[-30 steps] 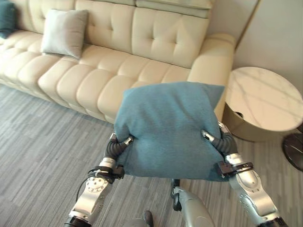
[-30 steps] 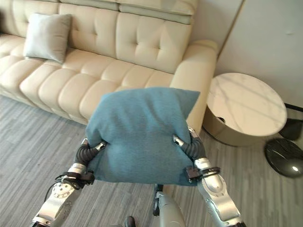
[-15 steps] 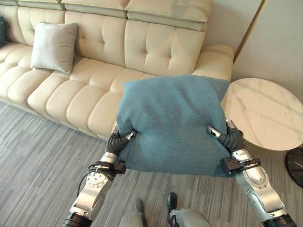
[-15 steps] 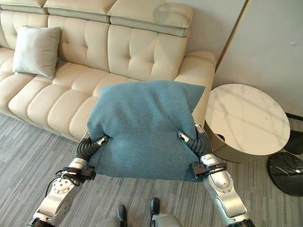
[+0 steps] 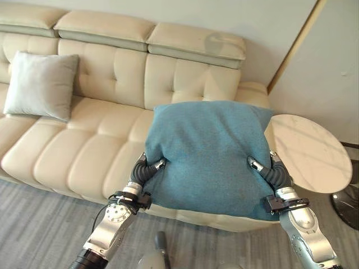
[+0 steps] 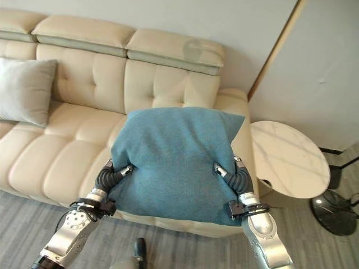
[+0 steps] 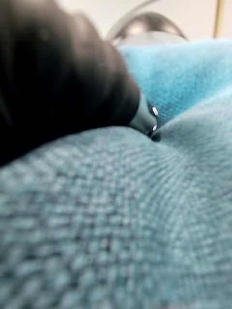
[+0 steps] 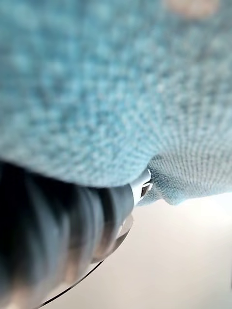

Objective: Pick up all the scattered cushions and arrange them neatly on the sofa.

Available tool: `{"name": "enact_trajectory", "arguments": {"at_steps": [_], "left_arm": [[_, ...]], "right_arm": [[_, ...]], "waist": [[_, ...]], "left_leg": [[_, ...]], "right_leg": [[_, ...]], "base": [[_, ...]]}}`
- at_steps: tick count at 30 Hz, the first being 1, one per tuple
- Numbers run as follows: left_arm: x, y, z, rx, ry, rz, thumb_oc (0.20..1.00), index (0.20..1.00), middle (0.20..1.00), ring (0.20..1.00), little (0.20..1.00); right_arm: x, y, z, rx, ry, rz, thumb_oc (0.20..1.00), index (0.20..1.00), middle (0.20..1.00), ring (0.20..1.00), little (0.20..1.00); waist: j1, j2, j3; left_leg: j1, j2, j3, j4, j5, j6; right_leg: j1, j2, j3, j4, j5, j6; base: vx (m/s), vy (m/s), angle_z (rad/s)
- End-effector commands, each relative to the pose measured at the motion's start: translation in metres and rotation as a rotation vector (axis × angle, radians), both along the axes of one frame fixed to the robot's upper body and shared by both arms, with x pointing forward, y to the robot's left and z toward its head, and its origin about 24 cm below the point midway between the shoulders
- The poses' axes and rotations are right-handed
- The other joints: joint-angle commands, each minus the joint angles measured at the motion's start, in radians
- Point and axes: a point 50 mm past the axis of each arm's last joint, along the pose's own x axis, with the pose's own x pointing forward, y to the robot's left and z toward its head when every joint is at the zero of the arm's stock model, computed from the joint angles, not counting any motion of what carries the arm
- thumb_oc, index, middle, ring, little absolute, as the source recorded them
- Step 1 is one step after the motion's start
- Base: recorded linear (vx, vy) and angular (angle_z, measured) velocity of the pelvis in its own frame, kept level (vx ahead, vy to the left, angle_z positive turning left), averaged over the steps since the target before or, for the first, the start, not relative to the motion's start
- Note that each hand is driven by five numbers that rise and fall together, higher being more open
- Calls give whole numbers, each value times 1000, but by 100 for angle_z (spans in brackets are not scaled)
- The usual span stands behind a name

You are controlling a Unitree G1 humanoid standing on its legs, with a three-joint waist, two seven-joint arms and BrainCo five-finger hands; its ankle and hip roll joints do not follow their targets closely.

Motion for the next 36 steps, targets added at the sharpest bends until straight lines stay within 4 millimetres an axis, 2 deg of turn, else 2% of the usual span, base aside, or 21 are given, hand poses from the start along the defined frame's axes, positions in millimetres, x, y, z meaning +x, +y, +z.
{"name": "enact_trajectory", "arguments": {"at_steps": [1,2,3,4,6,7,8,11,13,15,16,19,20,23,24,27,30,33,36], "left_arm": [[1,-42,58,-134,-306,-200,200,200,200,200,200],[1,-42,57,-134,-306,-200,200,200,200,200,200],[0,-38,55,-129,-298,-184,200,200,200,200,200],[0,-38,55,-130,-298,-184,200,200,200,200,200],[-1,-36,55,-127,-298,-174,200,200,200,200,200],[0,-33,55,-135,-299,-157,200,200,200,200,200],[0,-31,55,-131,-304,-148,200,200,200,200,200],[-1,-32,53,-135,-295,-147,200,200,200,200,200],[-4,-32,48,-138,-275,-151,200,200,200,200,200],[-5,-32,47,-138,-267,-154,200,200,200,200,200],[-4,-32,47,-137,-267,-154,200,200,200,200,200],[-5,-33,46,-151,-259,-162,200,200,200,200,200],[-3,-34,45,-159,-252,-153,200,200,200,200,200],[-1,-33,45,-166,-260,-130,200,200,200,200,200],[-1,-33,45,-166,-260,-129,200,200,200,200,200],[1,-31,48,-170,-280,-96,200,200,200,200,200],[1,-31,45,-168,-267,-90,200,200,200,200,200],[6,-23,46,-130,-274,-60,200,200,200,200,200],[16,-16,56,-88,-327,-8,200,200,200,200,200]], "right_arm": [[9,42,53,22,-300,225,200,200,200,200,200],[9,42,53,22,-300,225,200,200,200,200,200],[10,43,51,18,-286,243,200,200,200,200,200],[10,43,51,18,-286,244,200,200,200,200,200],[11,45,56,27,-306,256,200,200,200,200,200],[12,47,55,29,-296,271,200,200,200,200,200],[14,48,58,33,-310,271,200,200,200,200,200],[14,51,58,30,-314,283,200,200,200,200,200],[13,48,58,30,-313,278,200,200,200,200,200],[13,44,57,29,-309,267,200,200,200,200,200],[13,44,57,29,-309,267,200,200,200,200,200],[10,38,57,36,-305,258,200,200,200,200,200],[10,40,56,45,-295,267,200,200,200,200,200],[14,42,56,29,-294,262,200,200,200,200,200],[14,42,56,29,-294,262,200,200,200,200,200],[21,47,56,20,-290,261,200,200,200,200,200],[25,50,51,15,-265,259,200,200,200,200,200],[35,62,50,-3,-255,259,200,200,200,200,200],[47,75,61,-31,-305,245,200,200,200,200,200]], "waist": [[10,20,-26],[10,19,-24],[5,22,-22],[5,23,-22],[5,29,-19],[11,30,-12],[22,31,-11],[28,26,-8],[28,15,-21],[26,6,-29],[26,6,-31],[22,-6,-38],[29,-9,-31],[45,-19,-23],[44,-19,-24],[62,-15,-25],[63,-1,-41],[80,12,-30],[96,22,-6]], "left_leg": [[57,92,-49,2,-93,-90],[60,91,-48,1,-94,-91],[87,64,-50,-12,-106,-79],[87,64,-50,-12,-107,-79],[110,48,-41,-26,-118,-74],[130,41,-35,-32,-128,-74],[130,44,-25,-30,-131,-76],[151,42,-15,-28,-141,-81],[159,41,-13,-20,-151,-93],[147,51,-16,3,-146,-122],[143,50,-16,2,-142,-122],[125,82,-24,84,-138,-150],[112,87,-58,118,-122,-159],[59,81,-131,83,-125,-166],[60,81,-131,81,-125,-165],[23,82,-217,-12,-74,-174],[52,76,-215,-48,-70,-157],[63,41,-184,-53,-90,-120],[12,24,-161,-35,-97,-103]], "right_leg": [[-11,70,-71,-59,81,-19],[-10,69,-70,-56,79,-19],[-36,109,-82,-95,54,-24],[-35,110,-82,-96,54,-24],[-77,131,-144,-137,26,-38],[-91,136,-216,-175,3,-49],[-80,119,-276,-186,-5,-51],[-62,113,-311,-197,-10,-60],[-24,134,-289,-268,-11,-62],[8,152,-279,-328,-4,-68],[6,152,-280,-333,1,-69],[50,174,-276,-389,3,-88],[70,186,-261,-407,-4,-97],[83,183,-234,-429,-4,-92],[83,183,-234,-430,-4,-92],[86,187,-197,-441,2,-75],[99,175,-175,-420,-15,-68],[66,138,-128,-370,-16,-48],[6,121,-99,-364,1,-40]], "base": [[143,199,-86],[260,327,-59],[124,128,-17],[186,182,-29],[166,113,-27],[172,91,-13],[125,54,-1],[104,-44,-17],[179,-164,4],[94,-143,17],[56,-112,18],[90,-126,10],[92,-92,-2],[65,8,-14],[73,48,-33],[110,104,-32],[236,242,-80],[127,256,-40],[-81,161,-20]]}}
